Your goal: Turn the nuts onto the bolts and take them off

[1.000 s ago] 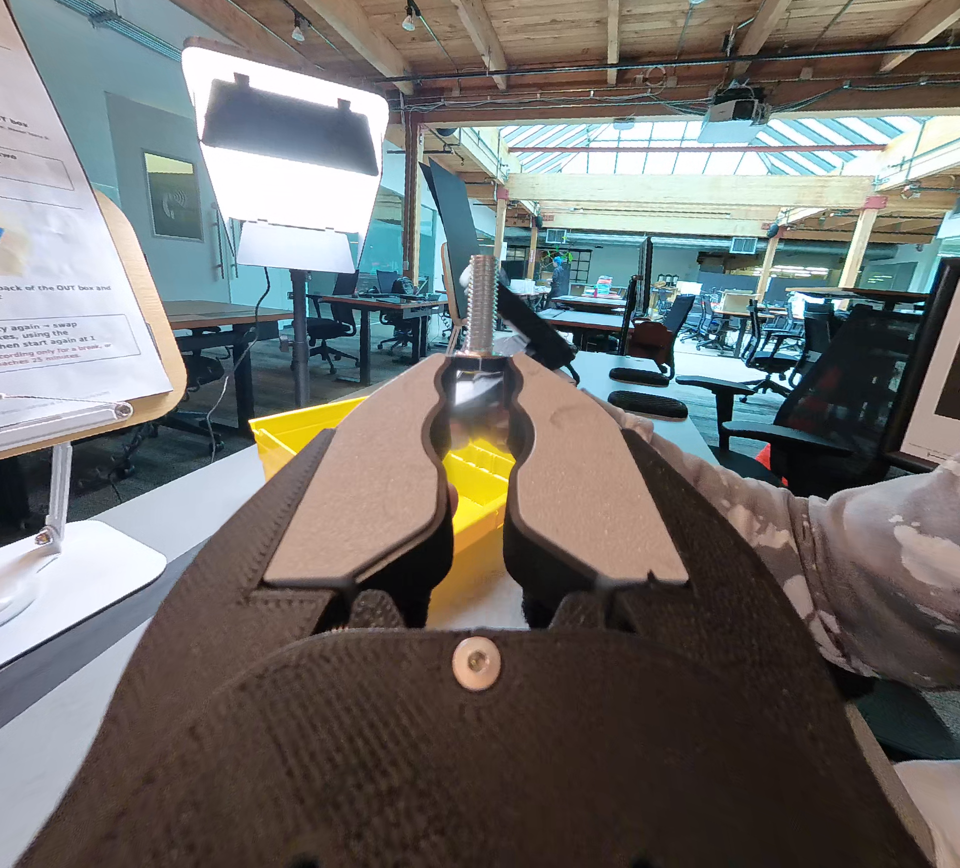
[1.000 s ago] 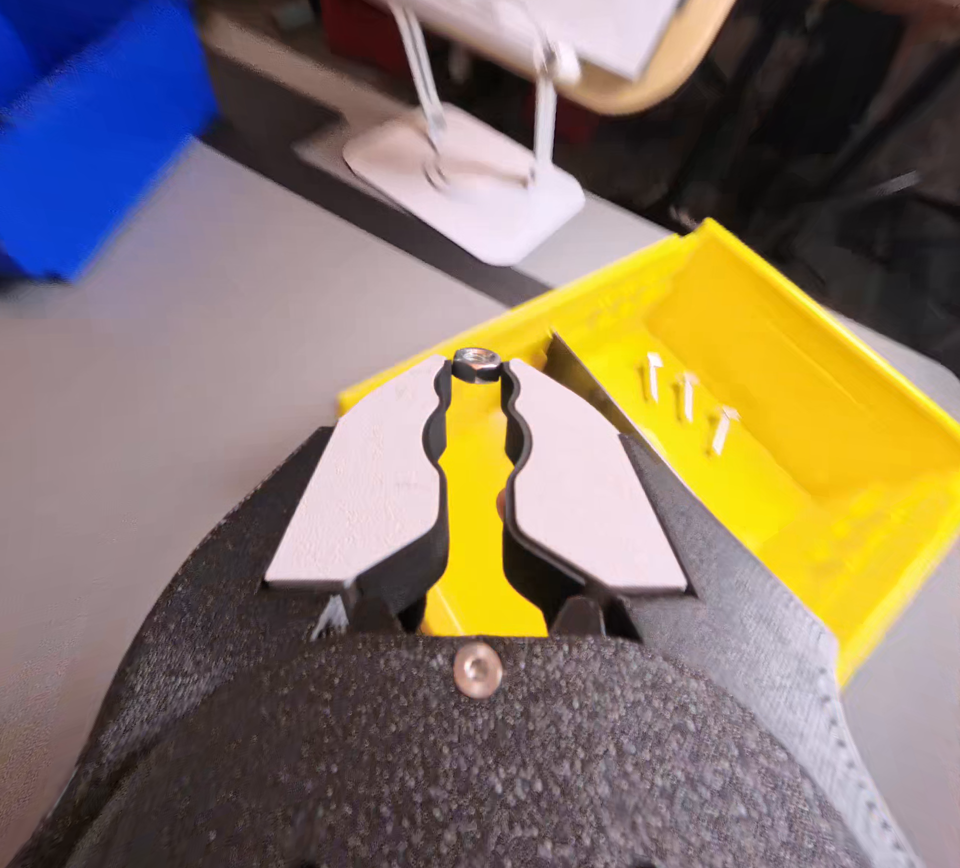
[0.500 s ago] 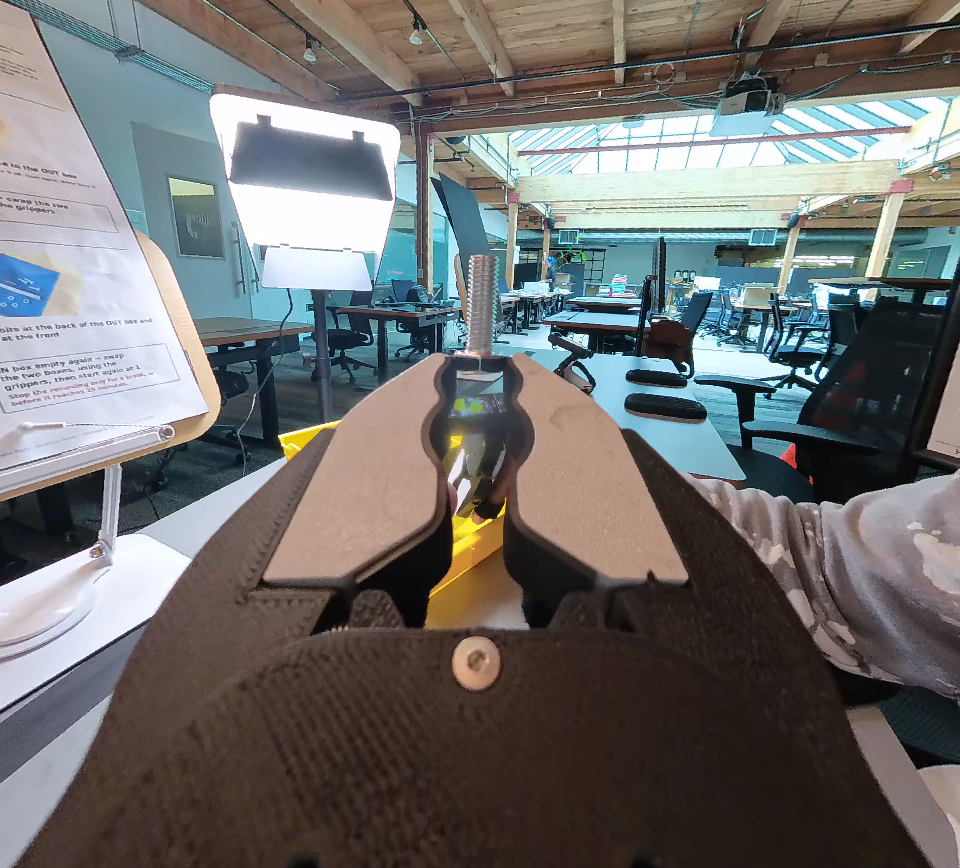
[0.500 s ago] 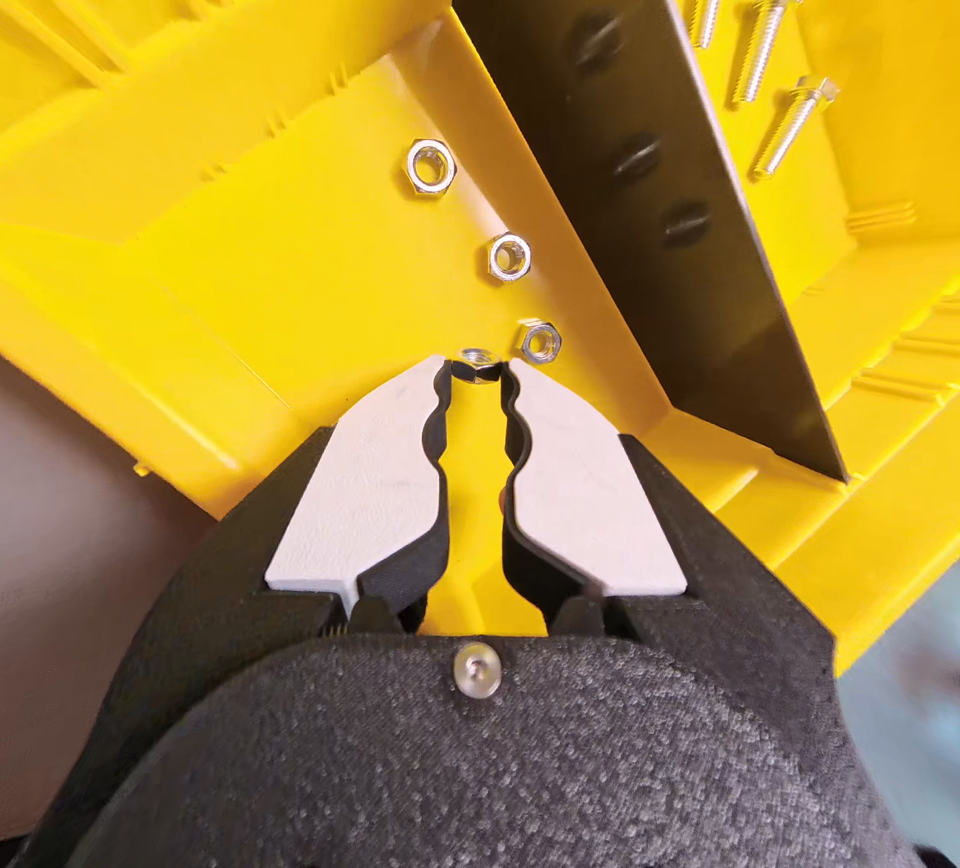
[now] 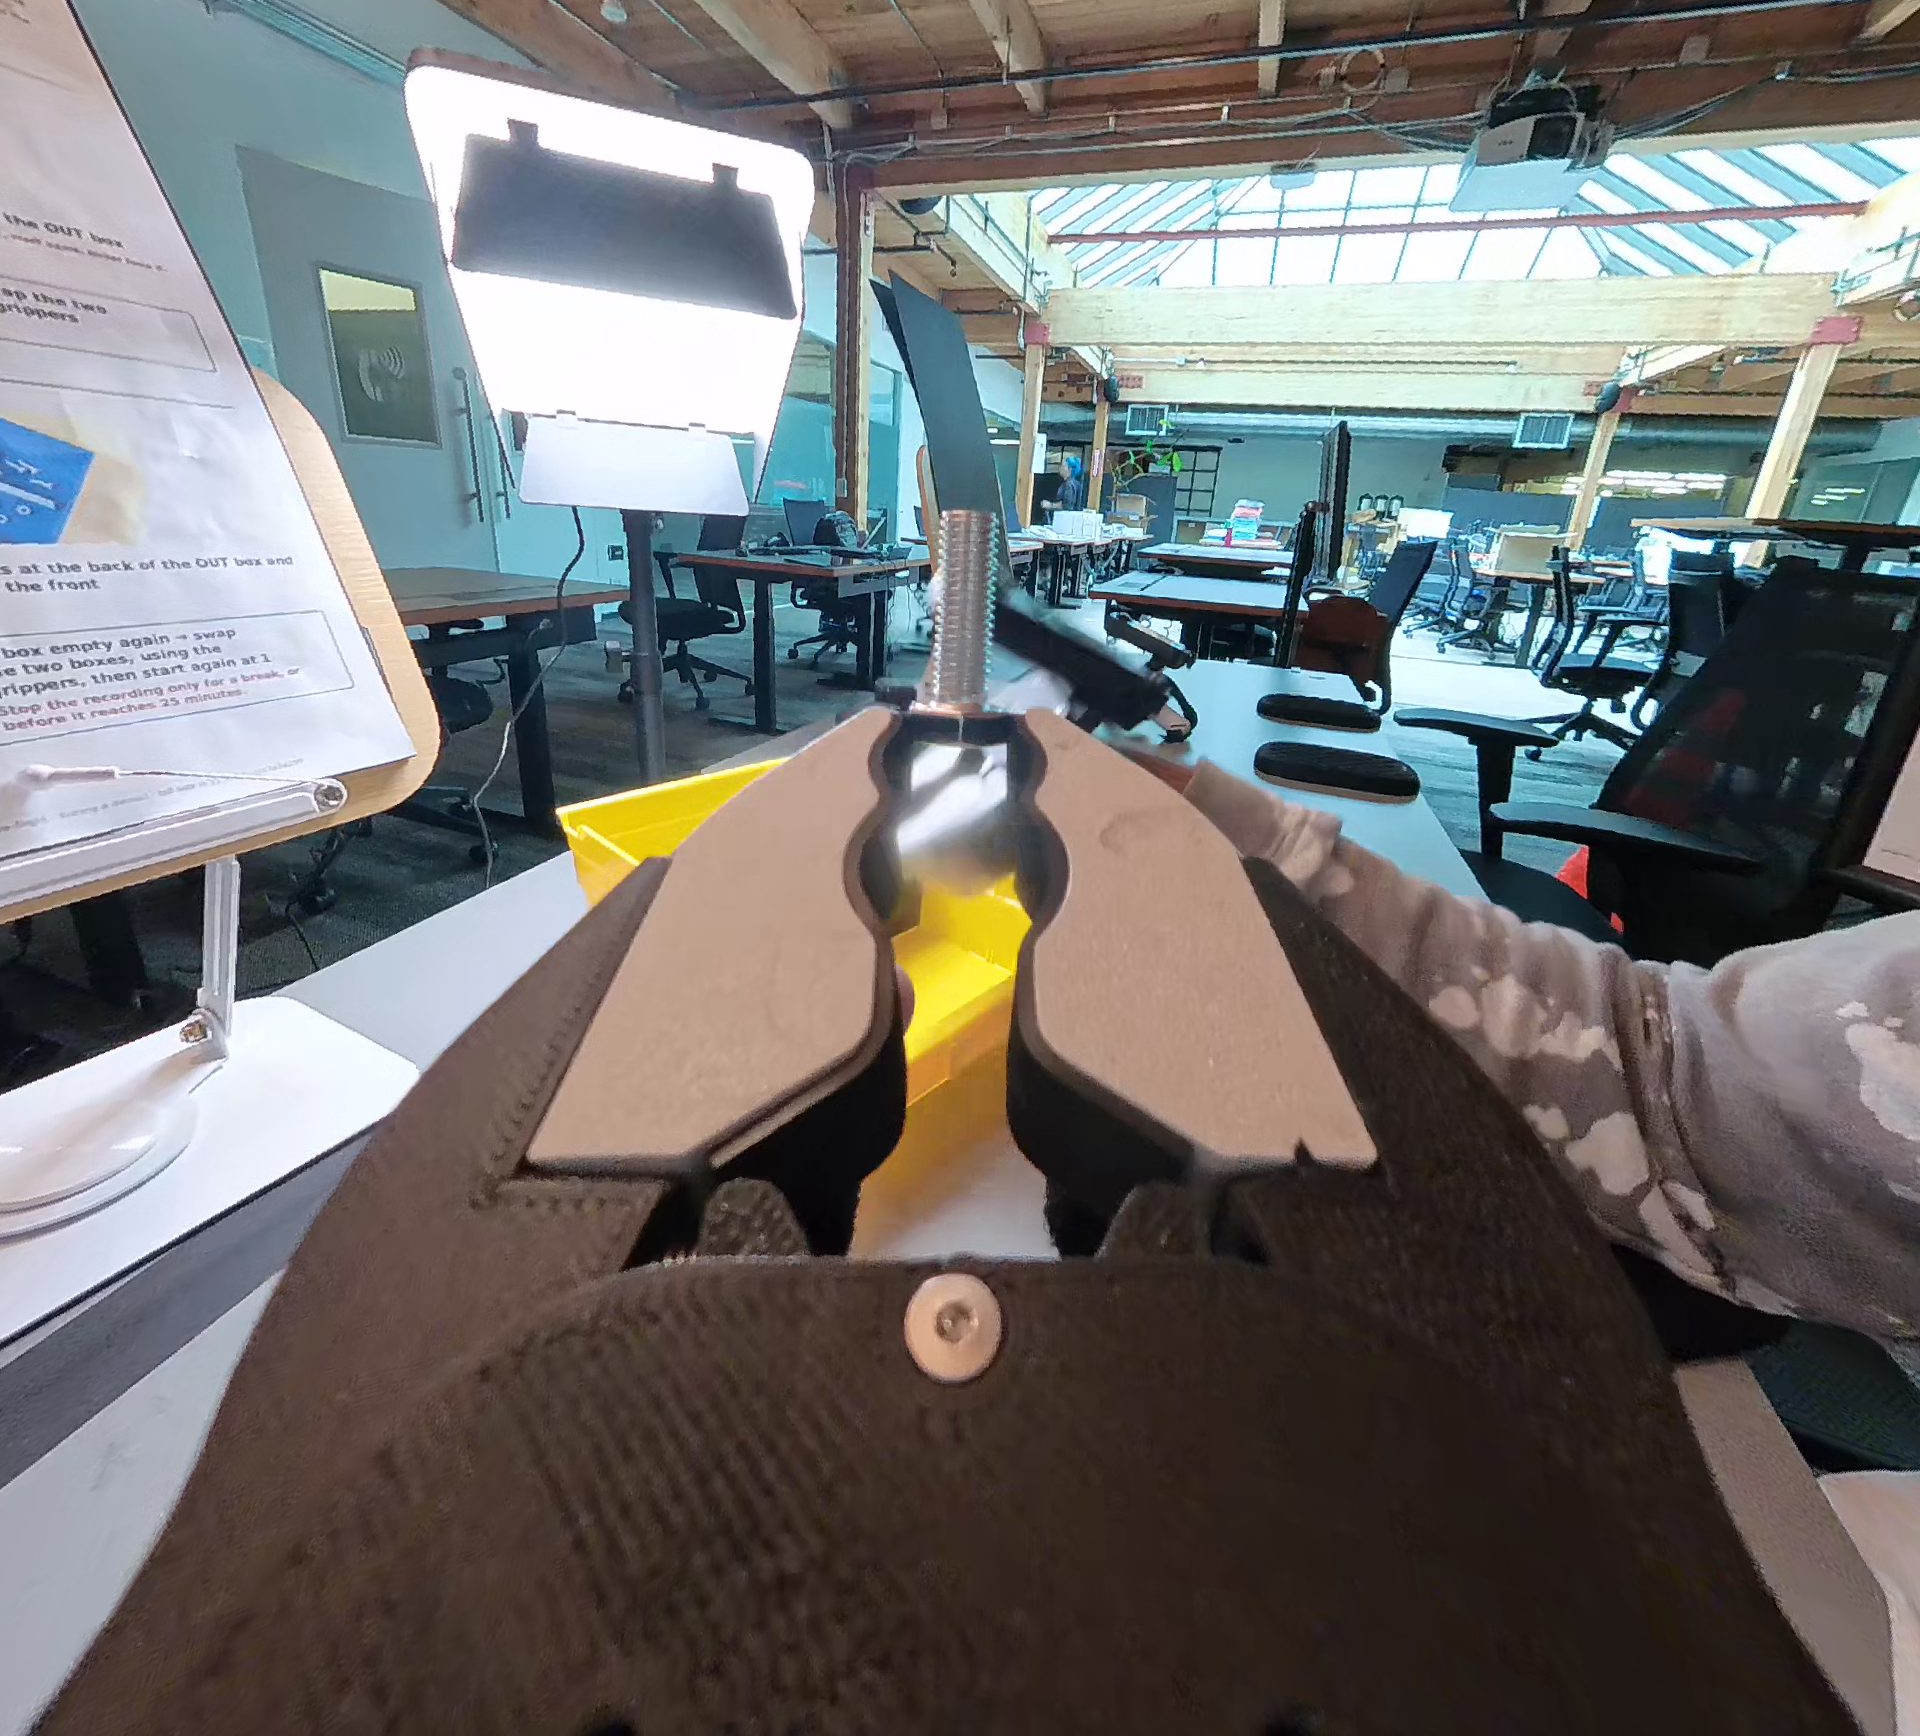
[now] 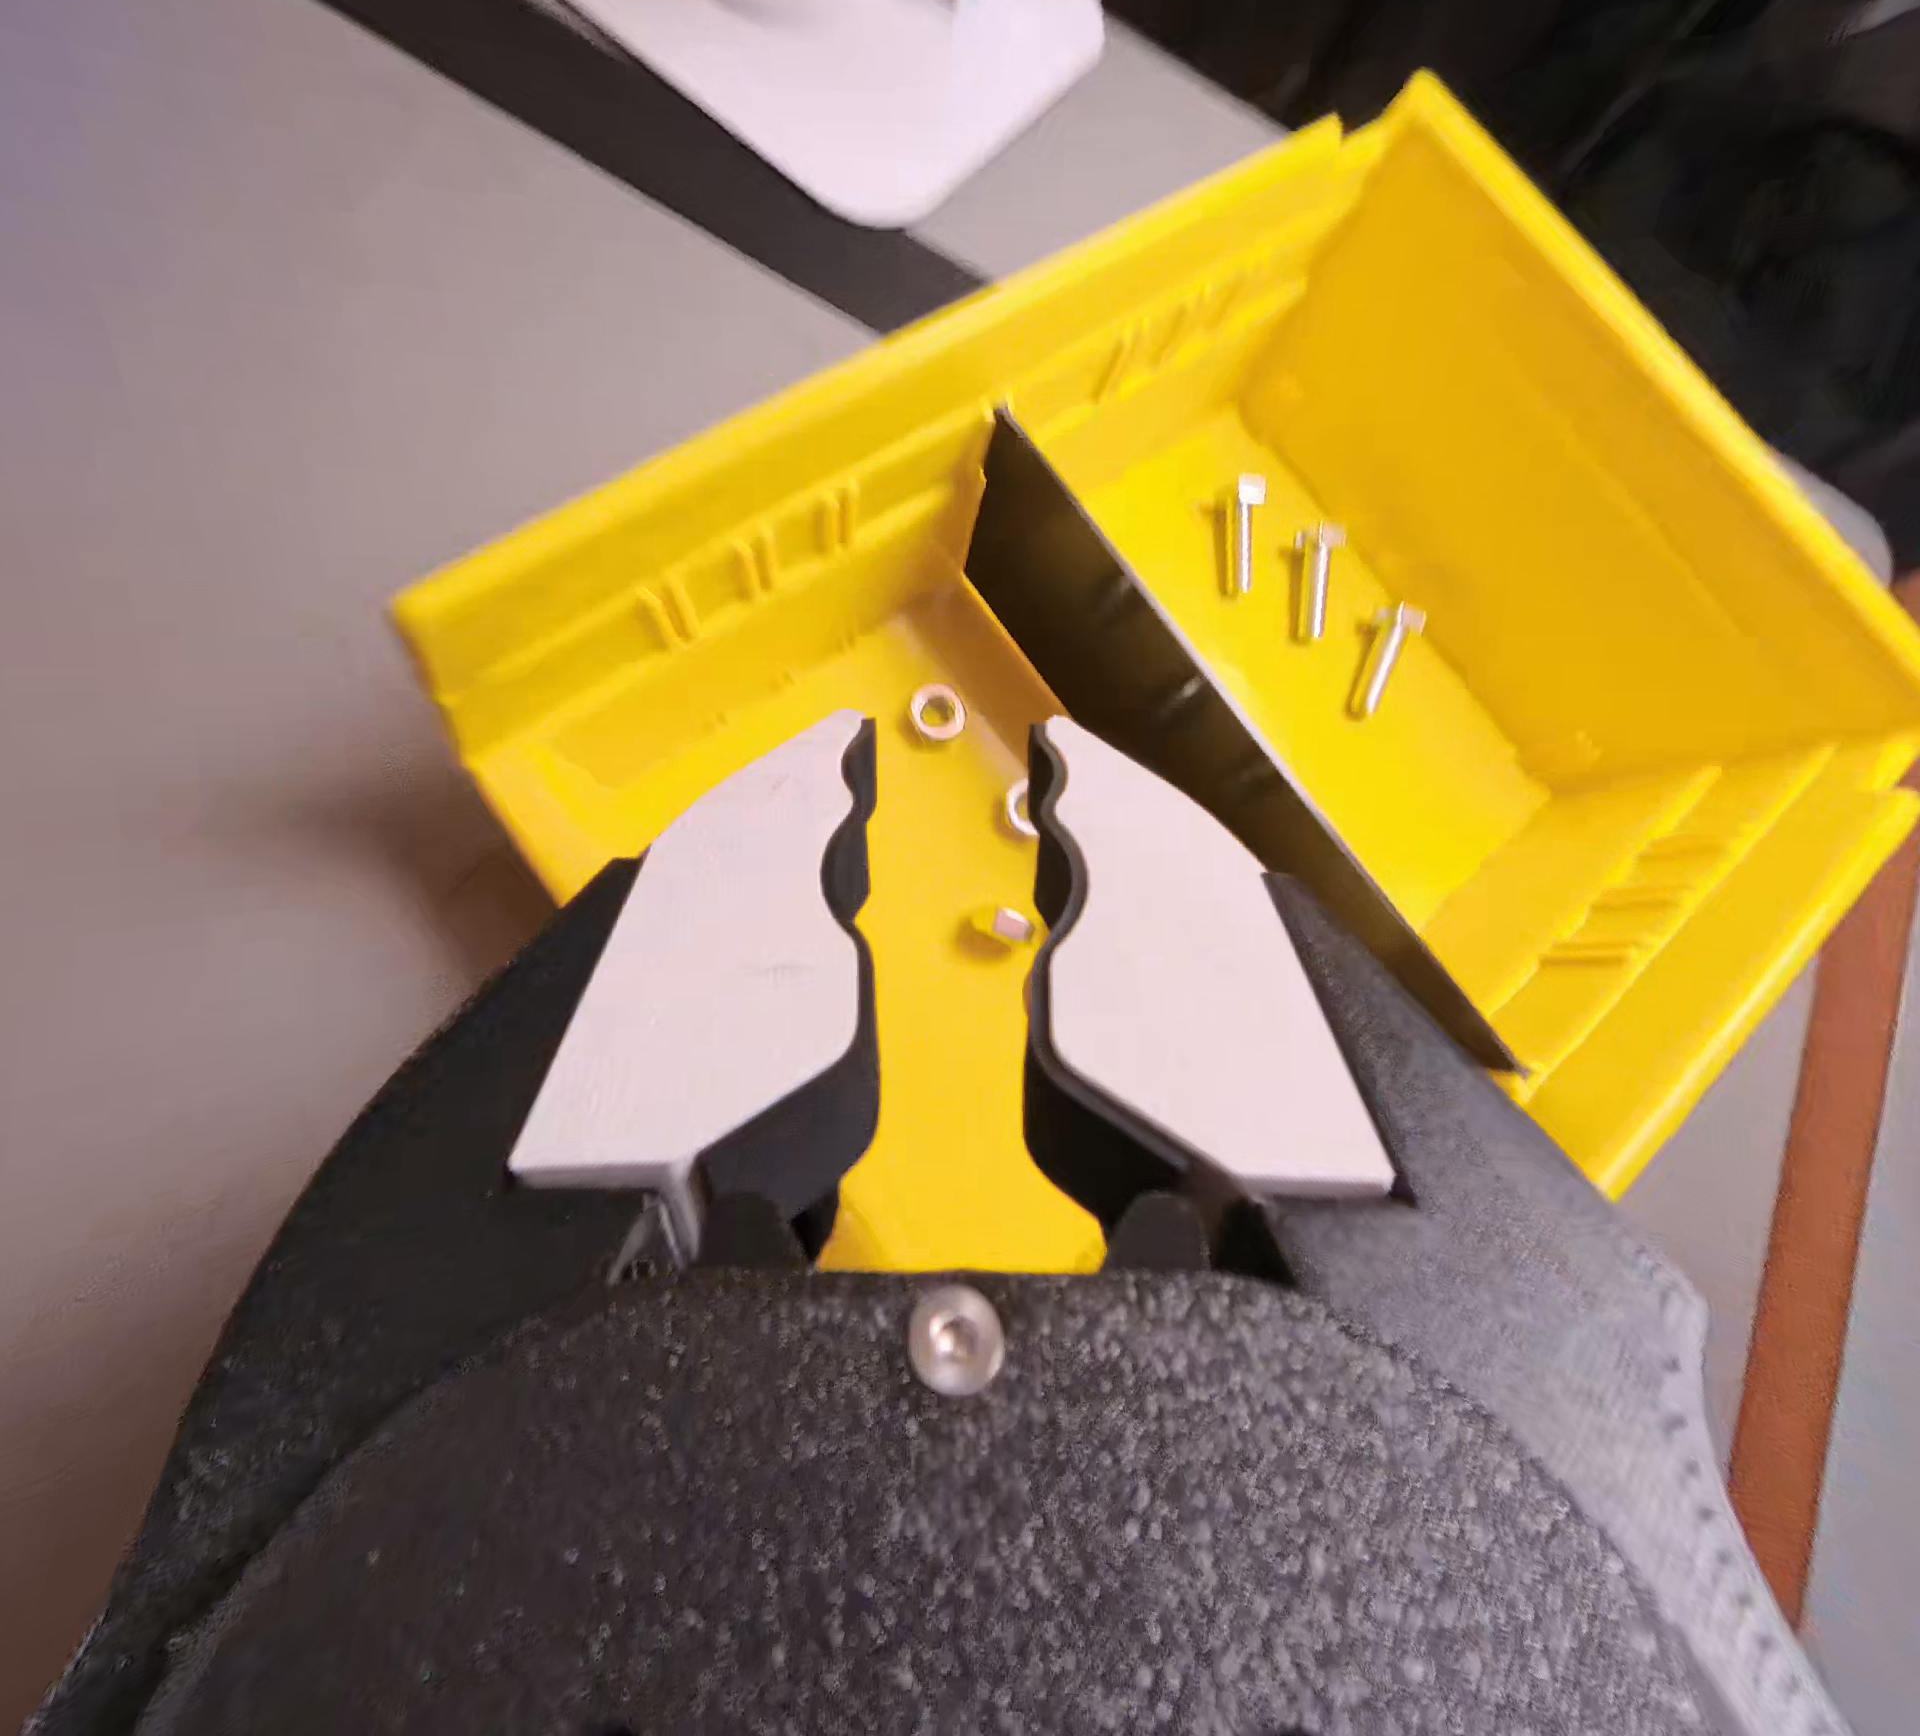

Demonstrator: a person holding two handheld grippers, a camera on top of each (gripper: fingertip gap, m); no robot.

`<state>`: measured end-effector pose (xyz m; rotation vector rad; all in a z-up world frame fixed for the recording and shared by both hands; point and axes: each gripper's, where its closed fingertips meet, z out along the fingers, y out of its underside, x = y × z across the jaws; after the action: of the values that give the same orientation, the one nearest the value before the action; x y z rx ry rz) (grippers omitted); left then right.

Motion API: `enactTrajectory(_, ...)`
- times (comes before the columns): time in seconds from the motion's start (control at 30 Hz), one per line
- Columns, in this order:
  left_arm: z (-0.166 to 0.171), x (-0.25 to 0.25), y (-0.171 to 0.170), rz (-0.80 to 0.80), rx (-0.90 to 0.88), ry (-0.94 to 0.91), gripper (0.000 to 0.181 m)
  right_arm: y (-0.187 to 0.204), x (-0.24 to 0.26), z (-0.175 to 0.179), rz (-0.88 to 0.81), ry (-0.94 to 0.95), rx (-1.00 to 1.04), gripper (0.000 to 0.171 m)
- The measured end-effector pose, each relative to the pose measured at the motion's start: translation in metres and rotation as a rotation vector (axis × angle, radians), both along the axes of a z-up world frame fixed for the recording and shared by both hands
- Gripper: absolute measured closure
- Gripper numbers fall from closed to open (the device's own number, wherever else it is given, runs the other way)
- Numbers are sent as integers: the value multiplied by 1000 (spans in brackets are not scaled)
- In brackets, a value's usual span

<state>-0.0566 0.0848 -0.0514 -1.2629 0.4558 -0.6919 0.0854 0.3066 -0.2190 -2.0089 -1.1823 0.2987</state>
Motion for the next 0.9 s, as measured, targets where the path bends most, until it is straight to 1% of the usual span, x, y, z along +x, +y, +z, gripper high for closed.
enactTrajectory(0.07,-7,3,3,-8,-28,32,163,-17,-14,45,106,176,73,144)
enactTrajectory(0.17,-20,10,7,-28,-68,87,163,-64,-32,105,321,411,126,147)
enactTrajectory(0.23,-31,17,9,-58,-105,123,163,-103,-40,131,496,512,127,148)
enactTrajectory(0.3,-42,24,10,-91,-140,161,163,-139,-47,143,661,545,134,148)
enactTrajectory(0.4,-59,37,10,-146,-200,215,163,-180,-58,139,846,508,115,148)
enactTrajectory(0.5,-74,48,9,-185,-234,266,163,-202,-71,124,934,441,82,147)
enactTrajectory(0.63,-89,56,7,-209,-264,340,163,-212,-83,105,976,377,35,144)
enactTrajectory(0.73,-93,57,7,-220,-278,358,163,-215,-85,99,995,364,12,151)
enactTrajectory(0.83,-95,55,7,-222,-289,368,163,-216,-88,102,998,399,7,153)
enactTrajectory(0.9,-95,53,7,-226,-295,368,163,-214,-89,101,992,403,19,161)
